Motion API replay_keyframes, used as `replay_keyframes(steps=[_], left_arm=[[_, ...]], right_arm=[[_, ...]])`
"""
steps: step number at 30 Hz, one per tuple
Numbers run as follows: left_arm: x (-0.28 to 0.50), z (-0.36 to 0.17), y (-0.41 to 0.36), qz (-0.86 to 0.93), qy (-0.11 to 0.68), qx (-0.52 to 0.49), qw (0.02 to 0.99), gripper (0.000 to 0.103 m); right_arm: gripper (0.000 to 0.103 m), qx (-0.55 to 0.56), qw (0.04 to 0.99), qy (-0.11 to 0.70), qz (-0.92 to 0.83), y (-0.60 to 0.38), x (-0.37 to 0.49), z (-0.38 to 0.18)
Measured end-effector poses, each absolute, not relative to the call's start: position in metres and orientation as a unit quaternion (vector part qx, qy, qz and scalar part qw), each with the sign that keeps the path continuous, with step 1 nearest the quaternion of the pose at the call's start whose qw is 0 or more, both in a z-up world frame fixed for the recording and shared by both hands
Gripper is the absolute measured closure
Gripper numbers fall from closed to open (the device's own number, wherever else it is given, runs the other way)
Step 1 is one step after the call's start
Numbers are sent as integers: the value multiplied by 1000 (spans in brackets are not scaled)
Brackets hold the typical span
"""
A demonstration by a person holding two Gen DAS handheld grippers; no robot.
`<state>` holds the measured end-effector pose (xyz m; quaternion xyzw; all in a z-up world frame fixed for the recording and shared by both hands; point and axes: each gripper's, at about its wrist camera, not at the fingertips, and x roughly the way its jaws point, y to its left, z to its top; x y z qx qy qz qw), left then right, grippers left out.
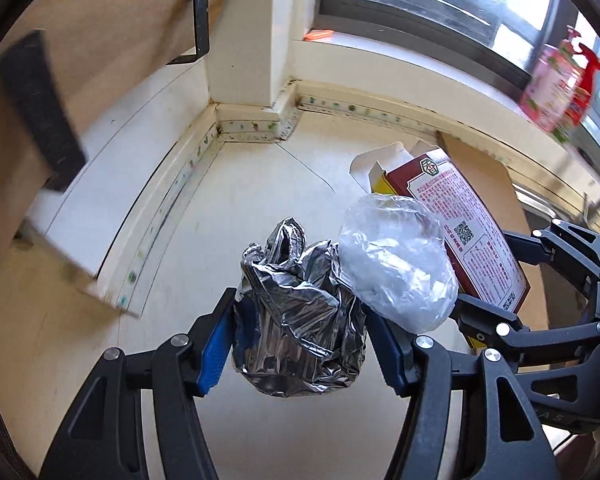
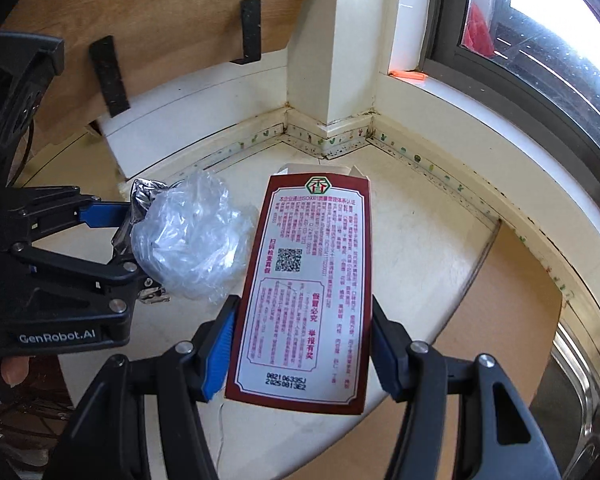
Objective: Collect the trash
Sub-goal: 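Carry the foil, plastic bag and red box down to the bin and open both tools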
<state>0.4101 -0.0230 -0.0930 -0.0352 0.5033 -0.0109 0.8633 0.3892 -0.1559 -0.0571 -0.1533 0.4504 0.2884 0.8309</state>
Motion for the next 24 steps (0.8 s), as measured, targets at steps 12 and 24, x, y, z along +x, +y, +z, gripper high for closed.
replay_keyframes(steps=[12,24], left_arm=[[251,-45,-26,-118,483,21,867,42],[106,-80,-31,-189,537,60,820,42]], right_arm=[[43,-109,873,438,184,-155,202,-10],[43,-53,856,503,110,-145,53,-43]])
